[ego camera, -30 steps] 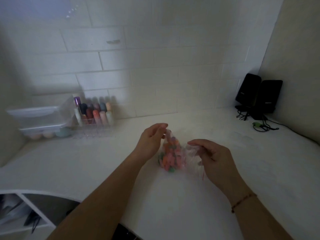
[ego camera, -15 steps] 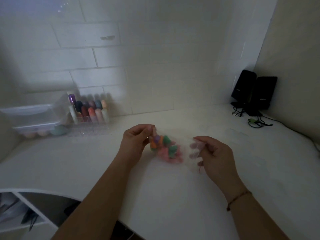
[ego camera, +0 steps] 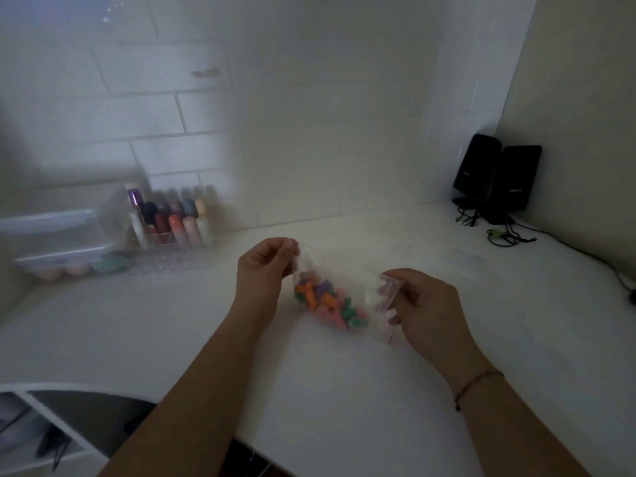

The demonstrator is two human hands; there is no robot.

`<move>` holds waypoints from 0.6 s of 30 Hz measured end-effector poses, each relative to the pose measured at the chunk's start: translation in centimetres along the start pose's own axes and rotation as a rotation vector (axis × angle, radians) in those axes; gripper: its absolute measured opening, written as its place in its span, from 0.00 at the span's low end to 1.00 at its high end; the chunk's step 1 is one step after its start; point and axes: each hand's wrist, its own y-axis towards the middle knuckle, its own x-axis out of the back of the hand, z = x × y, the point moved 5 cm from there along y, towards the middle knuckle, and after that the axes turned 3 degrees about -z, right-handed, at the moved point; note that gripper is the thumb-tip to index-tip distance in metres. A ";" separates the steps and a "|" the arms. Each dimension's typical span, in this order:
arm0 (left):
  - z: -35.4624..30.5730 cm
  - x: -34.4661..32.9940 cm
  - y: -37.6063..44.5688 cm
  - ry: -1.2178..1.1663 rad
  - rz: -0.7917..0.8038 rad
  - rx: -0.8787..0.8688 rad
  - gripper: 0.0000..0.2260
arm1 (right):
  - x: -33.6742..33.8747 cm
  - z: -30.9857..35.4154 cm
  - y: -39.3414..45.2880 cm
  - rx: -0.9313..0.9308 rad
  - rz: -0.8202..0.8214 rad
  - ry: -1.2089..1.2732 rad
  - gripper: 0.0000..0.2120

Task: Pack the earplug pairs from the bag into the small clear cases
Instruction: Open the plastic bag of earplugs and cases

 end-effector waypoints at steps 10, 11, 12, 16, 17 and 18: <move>2.1 -1.0 -0.2 0.365 0.232 0.005 0.07 | -1.8 -0.1 -0.9 -0.101 -0.013 0.075 0.15; 1.9 -0.9 0.1 0.485 0.206 -0.067 0.06 | -1.7 0.1 -0.9 -0.081 -0.014 0.023 0.15; 1.8 -0.7 0.4 0.563 0.185 -0.124 0.05 | -1.5 0.3 -0.9 -0.066 -0.013 -0.016 0.16; 1.5 0.2 2.3 0.594 0.206 -0.154 0.07 | 0.4 1.1 -0.2 -0.036 -0.097 -0.041 0.18; 1.4 0.6 3.3 0.617 0.215 -0.134 0.07 | 1.4 1.3 0.2 -0.018 -0.172 -0.061 0.17; 1.3 1.0 4.5 0.648 0.244 -0.100 0.07 | 2.5 1.4 0.5 -0.005 -0.261 -0.079 0.15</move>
